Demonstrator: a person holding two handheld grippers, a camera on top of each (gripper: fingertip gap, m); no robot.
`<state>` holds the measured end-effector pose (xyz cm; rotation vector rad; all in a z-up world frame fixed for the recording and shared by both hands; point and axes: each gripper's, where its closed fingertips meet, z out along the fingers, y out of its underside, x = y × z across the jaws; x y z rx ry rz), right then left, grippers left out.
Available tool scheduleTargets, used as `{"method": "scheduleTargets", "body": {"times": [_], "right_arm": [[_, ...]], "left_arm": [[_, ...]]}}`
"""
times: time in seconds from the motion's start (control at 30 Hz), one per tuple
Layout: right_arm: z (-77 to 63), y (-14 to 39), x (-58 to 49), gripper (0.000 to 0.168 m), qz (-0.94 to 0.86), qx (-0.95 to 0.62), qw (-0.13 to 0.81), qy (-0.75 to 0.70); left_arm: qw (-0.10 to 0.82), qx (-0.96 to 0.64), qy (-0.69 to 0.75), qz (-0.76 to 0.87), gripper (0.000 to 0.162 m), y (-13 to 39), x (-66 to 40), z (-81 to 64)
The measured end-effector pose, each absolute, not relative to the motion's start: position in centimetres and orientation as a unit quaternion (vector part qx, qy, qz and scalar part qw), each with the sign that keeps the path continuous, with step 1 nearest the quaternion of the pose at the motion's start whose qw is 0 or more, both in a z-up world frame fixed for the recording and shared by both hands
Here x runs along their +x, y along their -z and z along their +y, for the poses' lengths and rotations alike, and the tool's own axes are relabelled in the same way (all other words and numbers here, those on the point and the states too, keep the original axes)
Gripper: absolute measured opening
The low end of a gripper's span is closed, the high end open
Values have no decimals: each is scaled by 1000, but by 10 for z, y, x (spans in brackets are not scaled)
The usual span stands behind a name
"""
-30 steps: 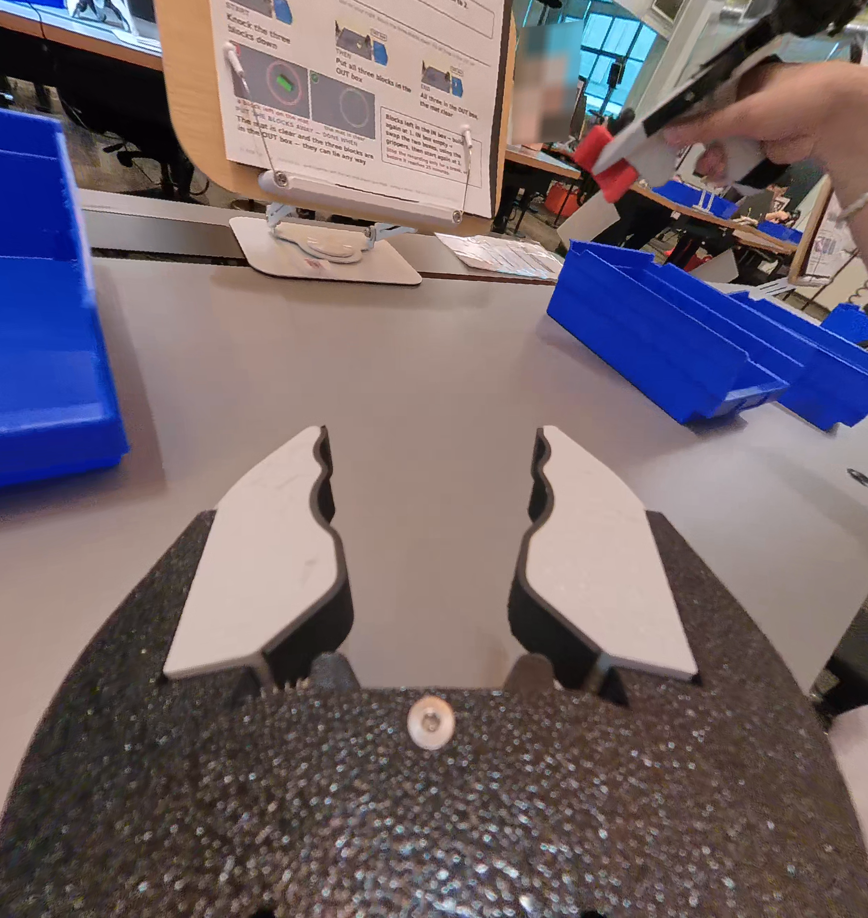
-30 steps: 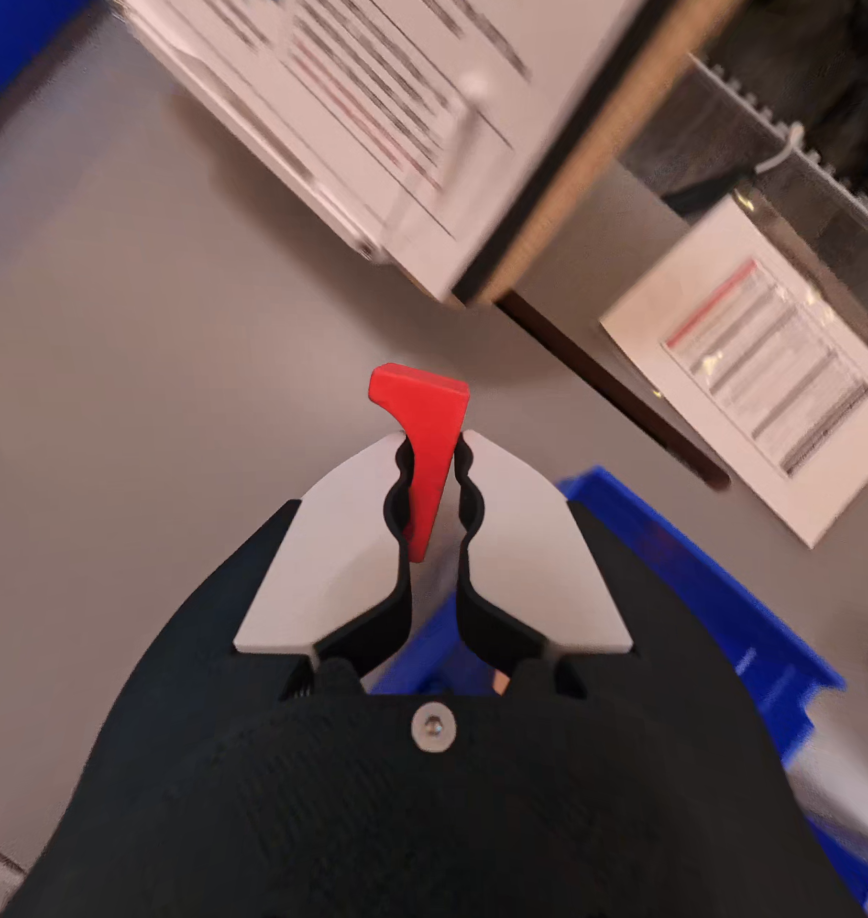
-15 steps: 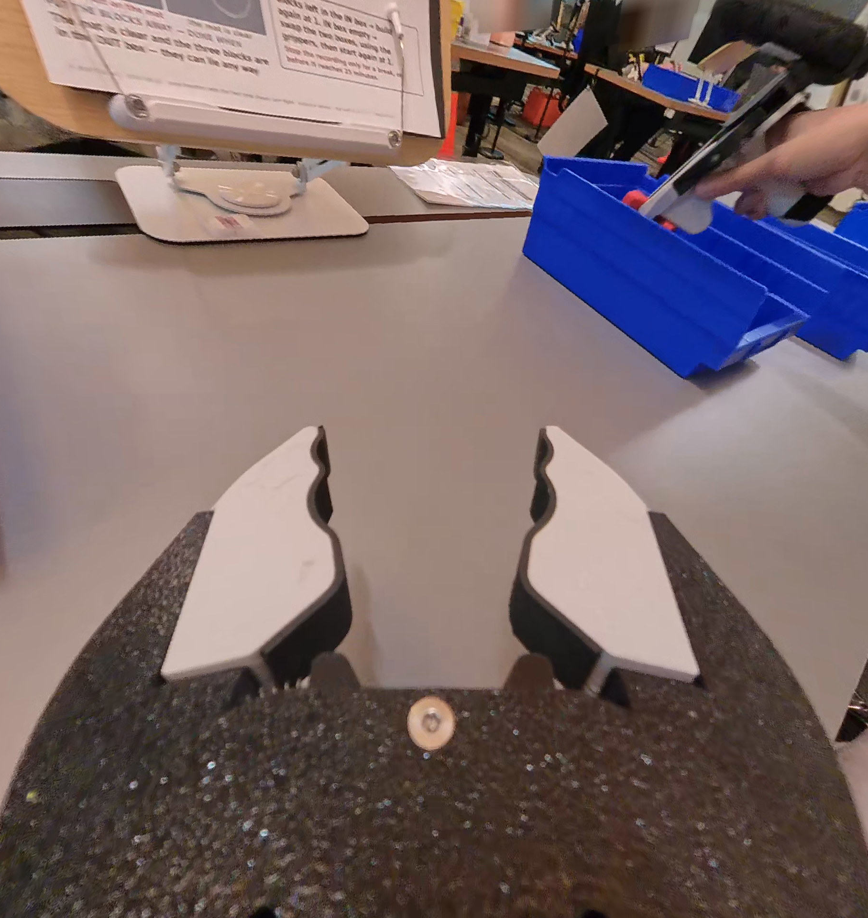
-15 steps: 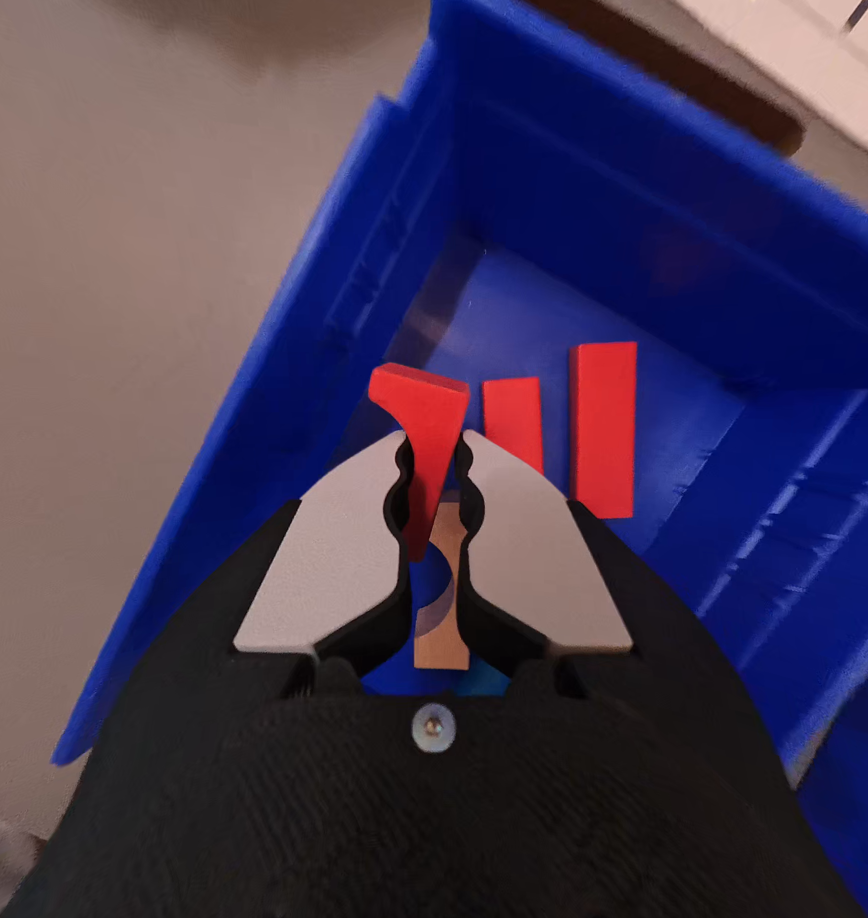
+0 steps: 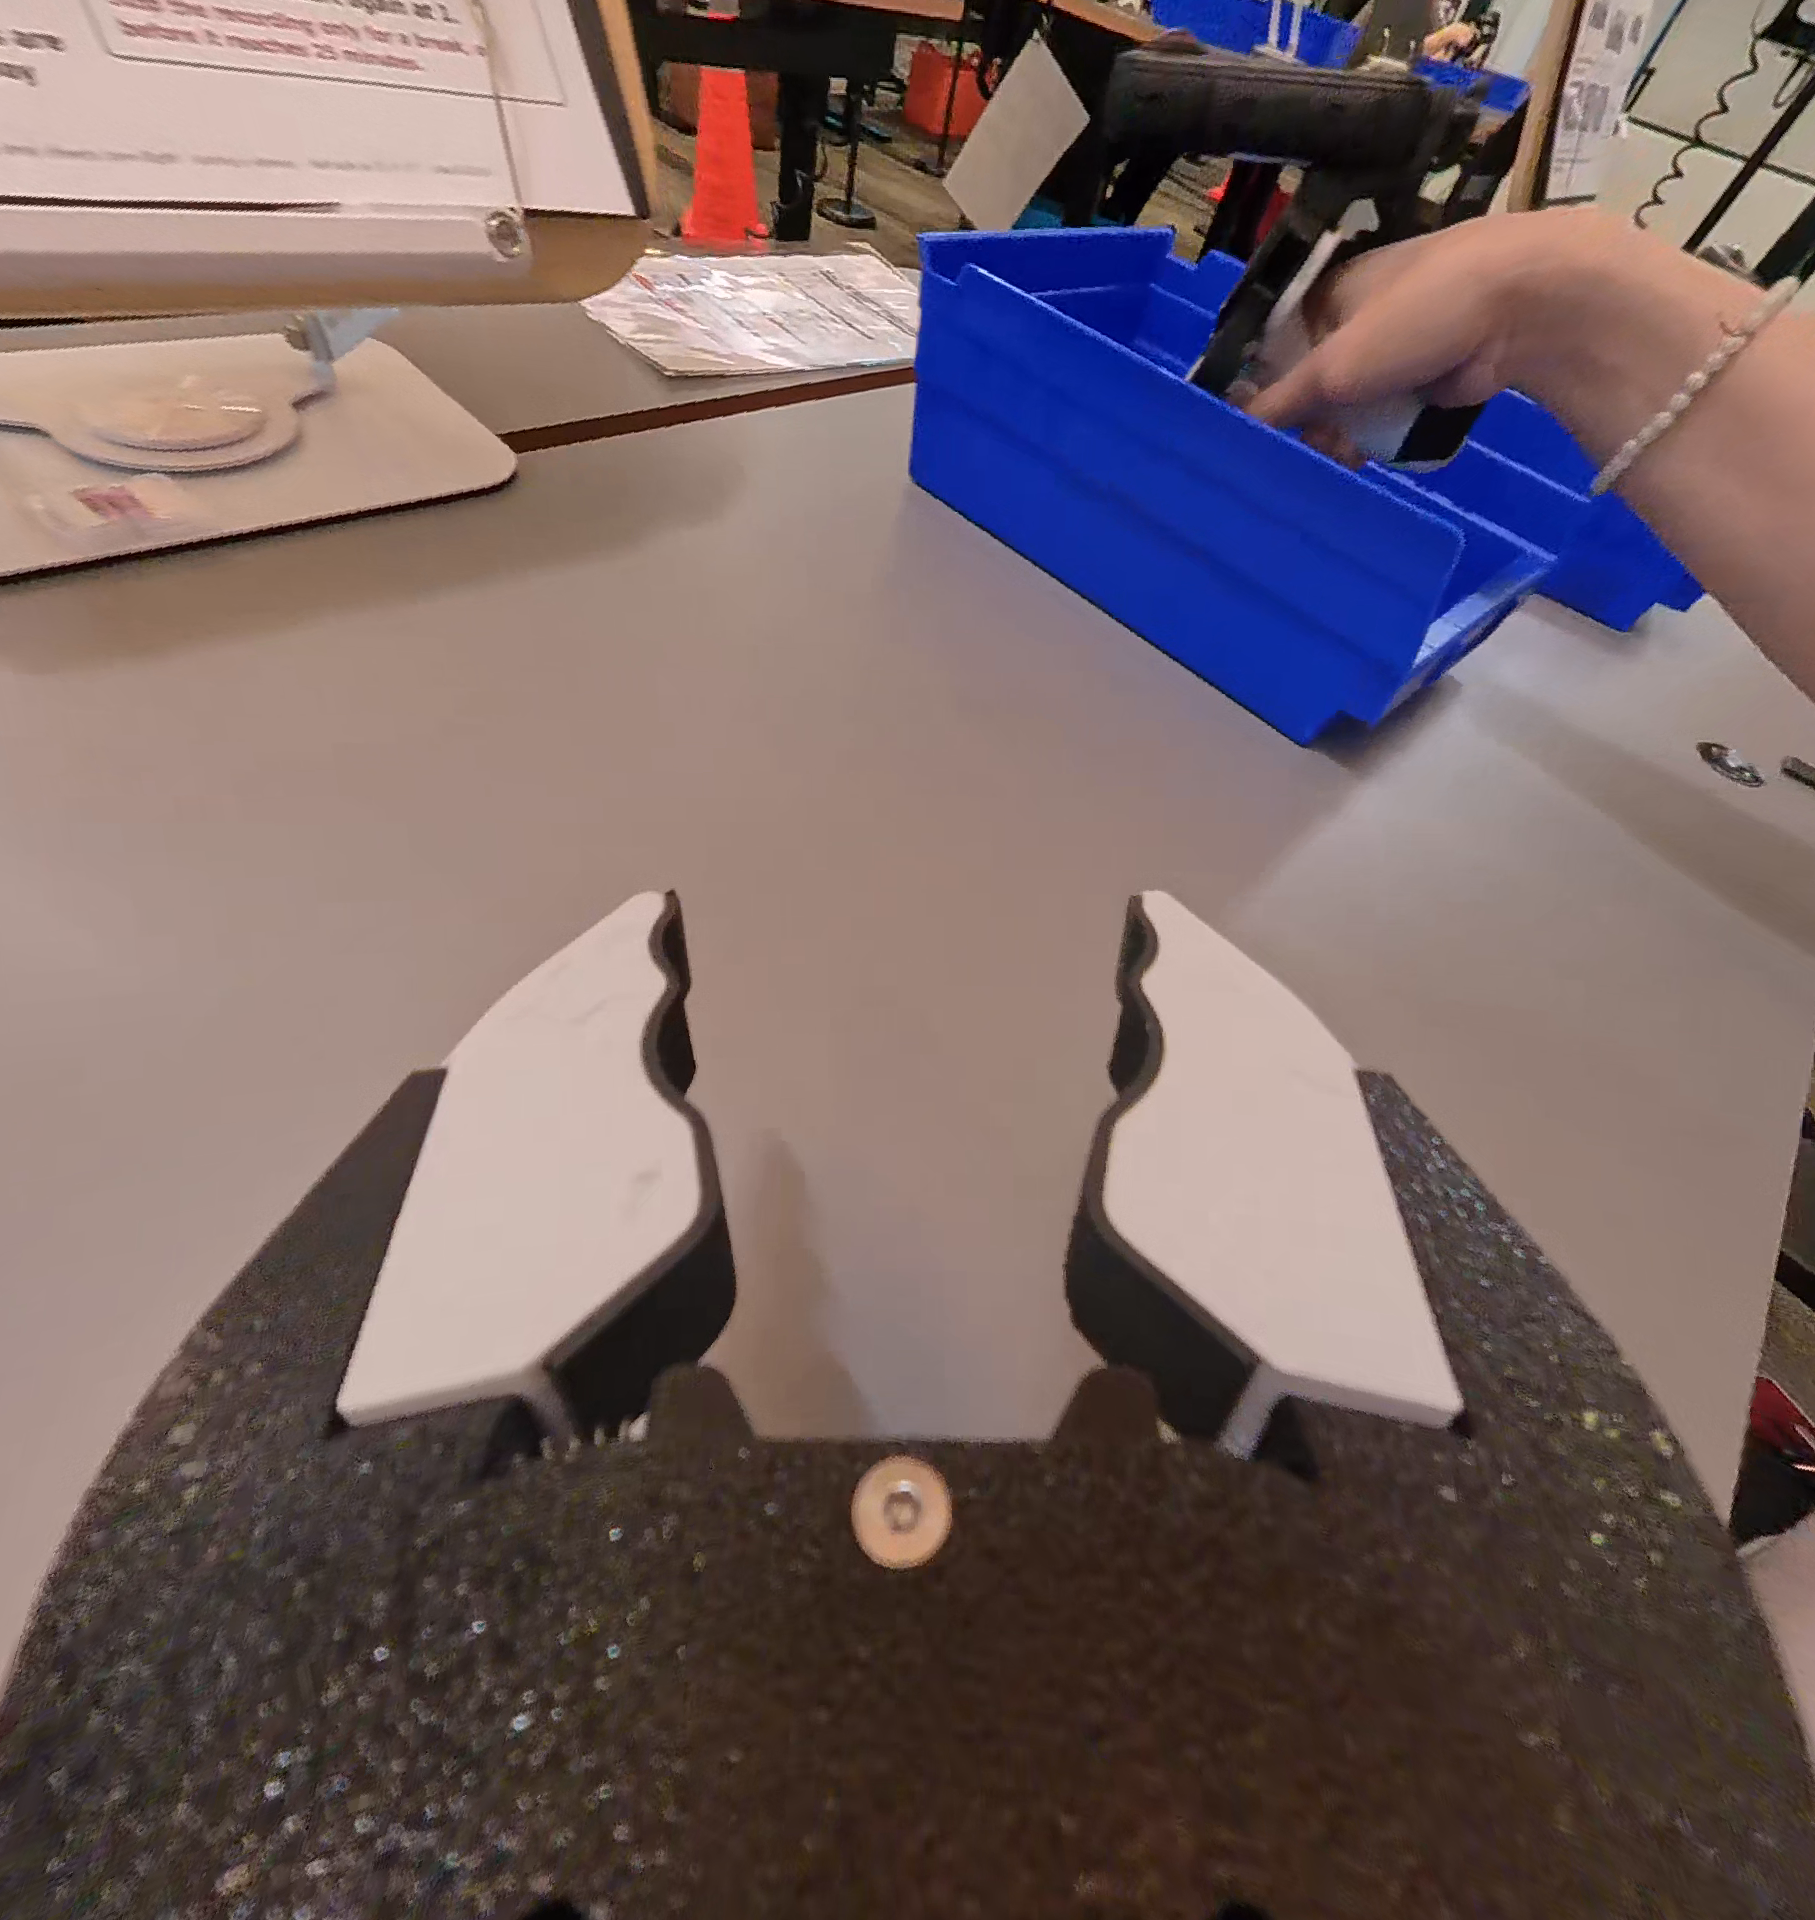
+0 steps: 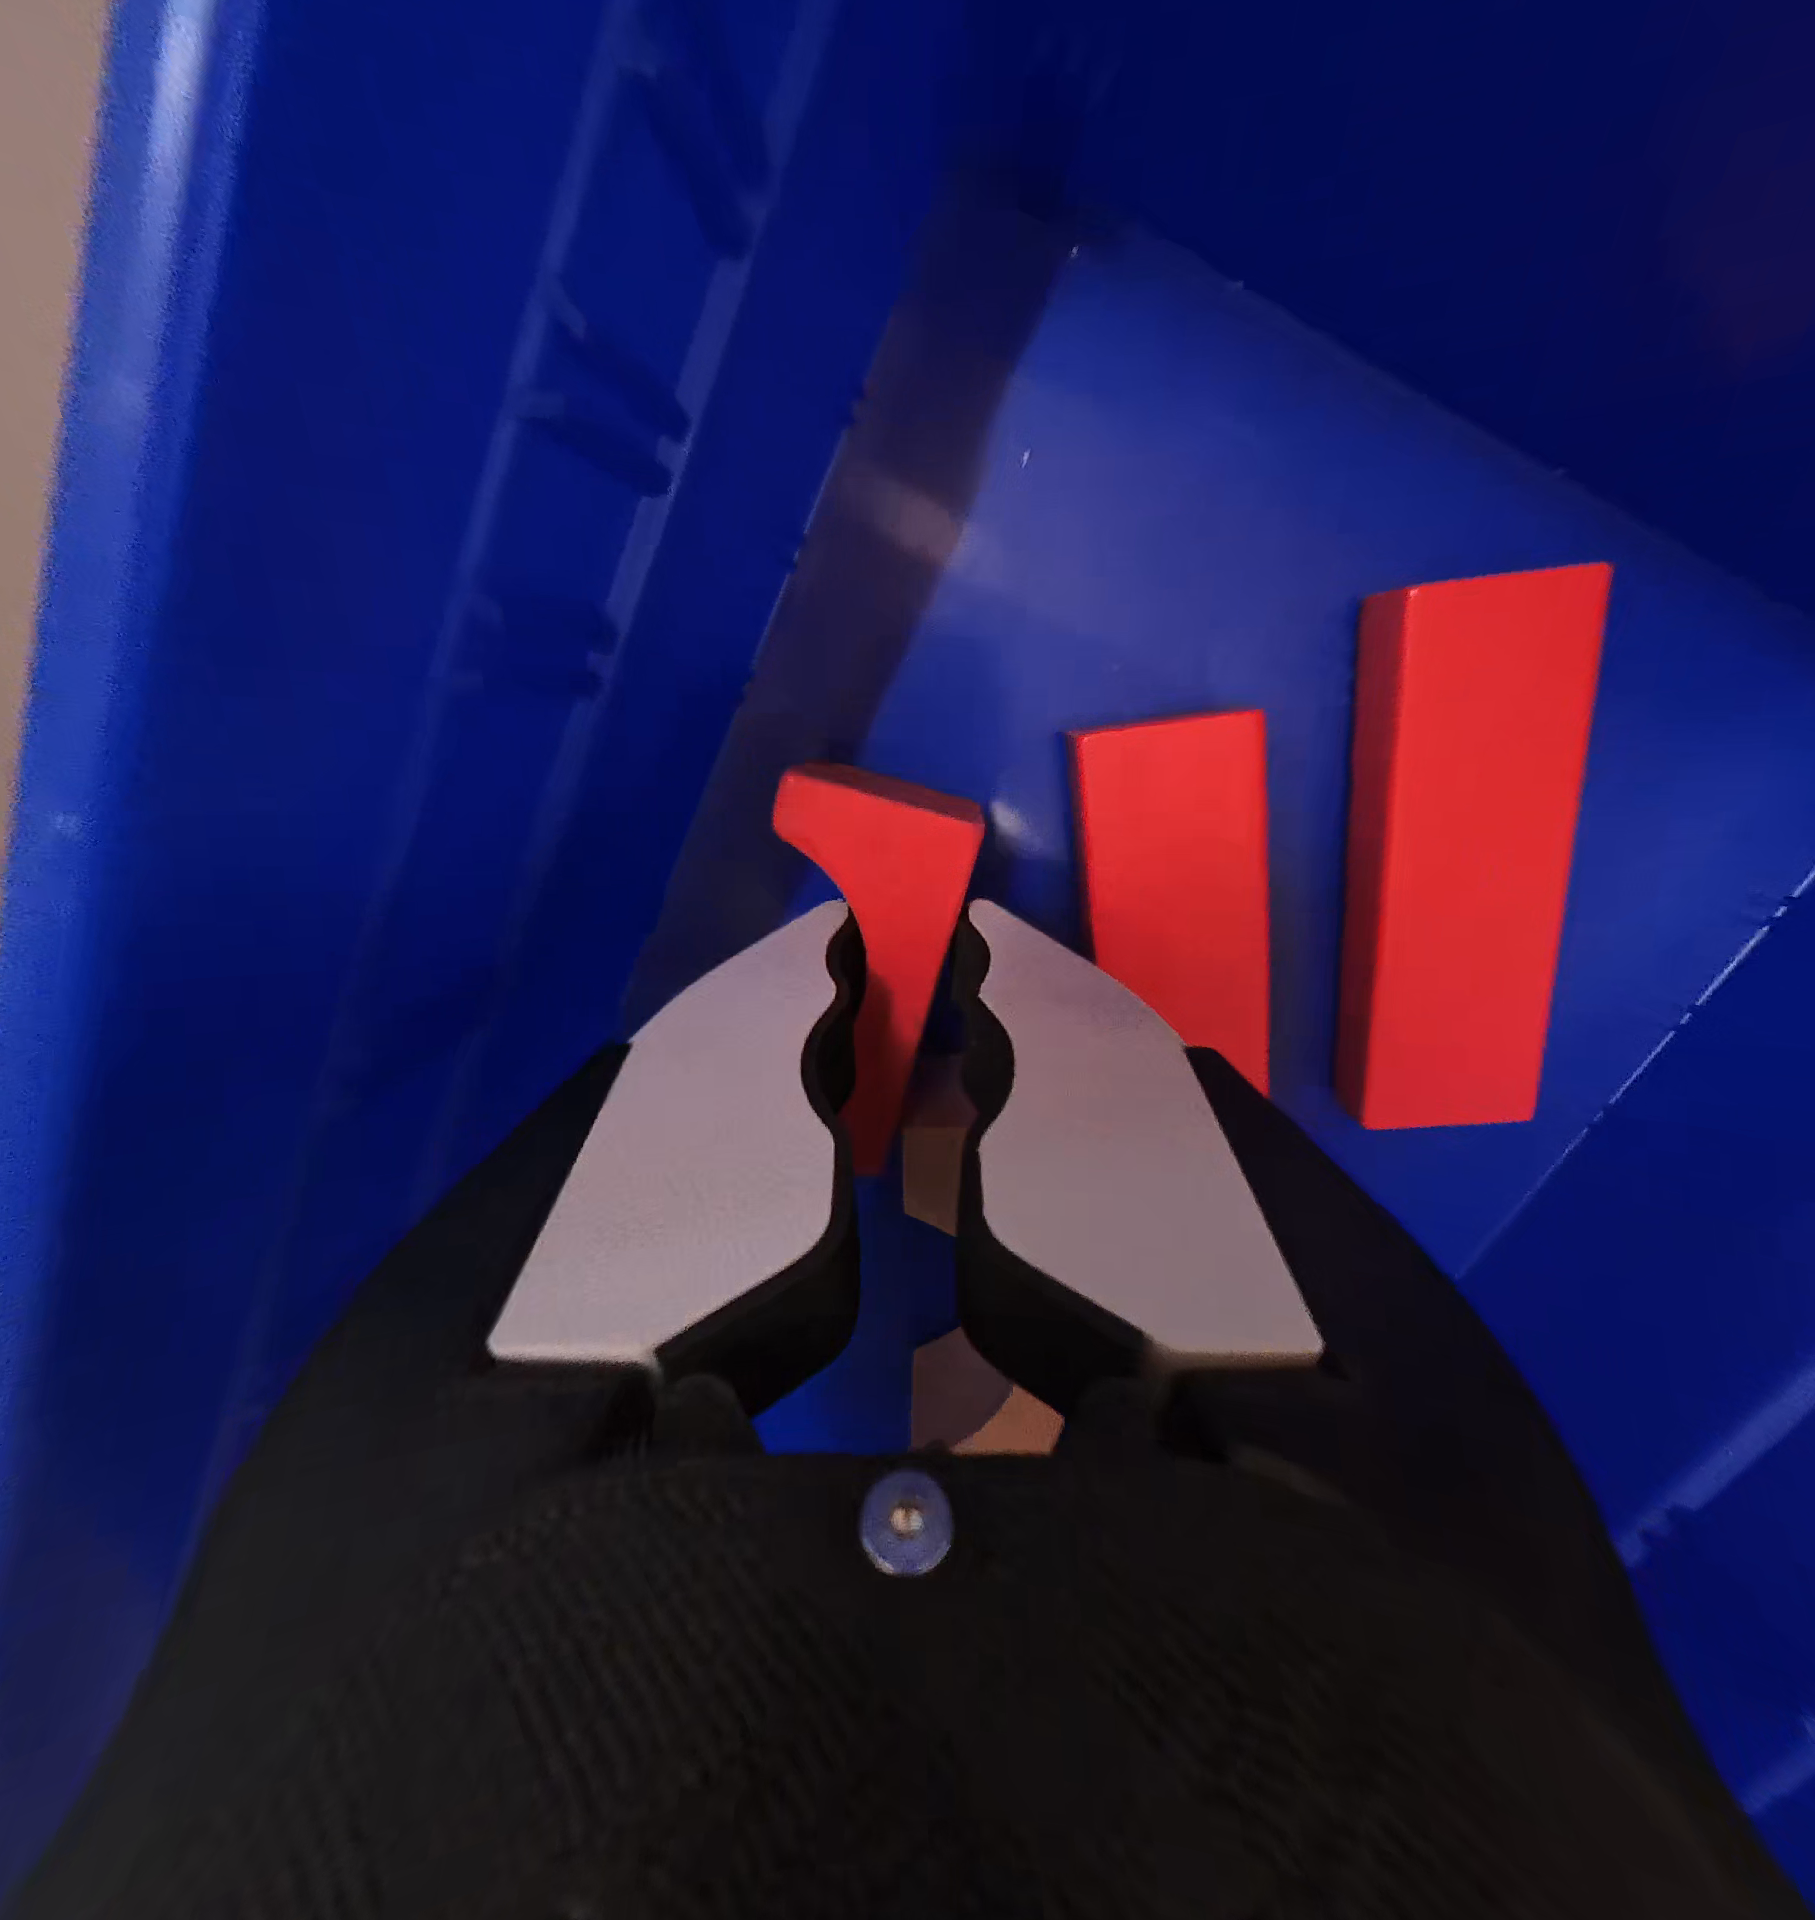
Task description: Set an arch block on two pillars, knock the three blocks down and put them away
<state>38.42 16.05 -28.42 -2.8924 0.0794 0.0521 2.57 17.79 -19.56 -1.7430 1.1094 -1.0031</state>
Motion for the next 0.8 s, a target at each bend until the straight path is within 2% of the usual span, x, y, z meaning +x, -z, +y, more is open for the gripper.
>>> {"method": "scheduleTargets", "body": {"times": [0.33,0.47,0.63,0.8], "right_arm": [[163,284,381,19,36,-990,133,-9],[167,251,369,49,40,-976,209,-49],[136,187,370,57,65,-940,335,-25],[74,170,348,60,78,-910,408,4]], "left_arm": [[394,-672,413,472,79,194,55,160],[394,-661,416,485,82,188,71,155],[392,-649,413,505,84,171,107,153],[342,-660,424,517,83,154,173,150]]}}
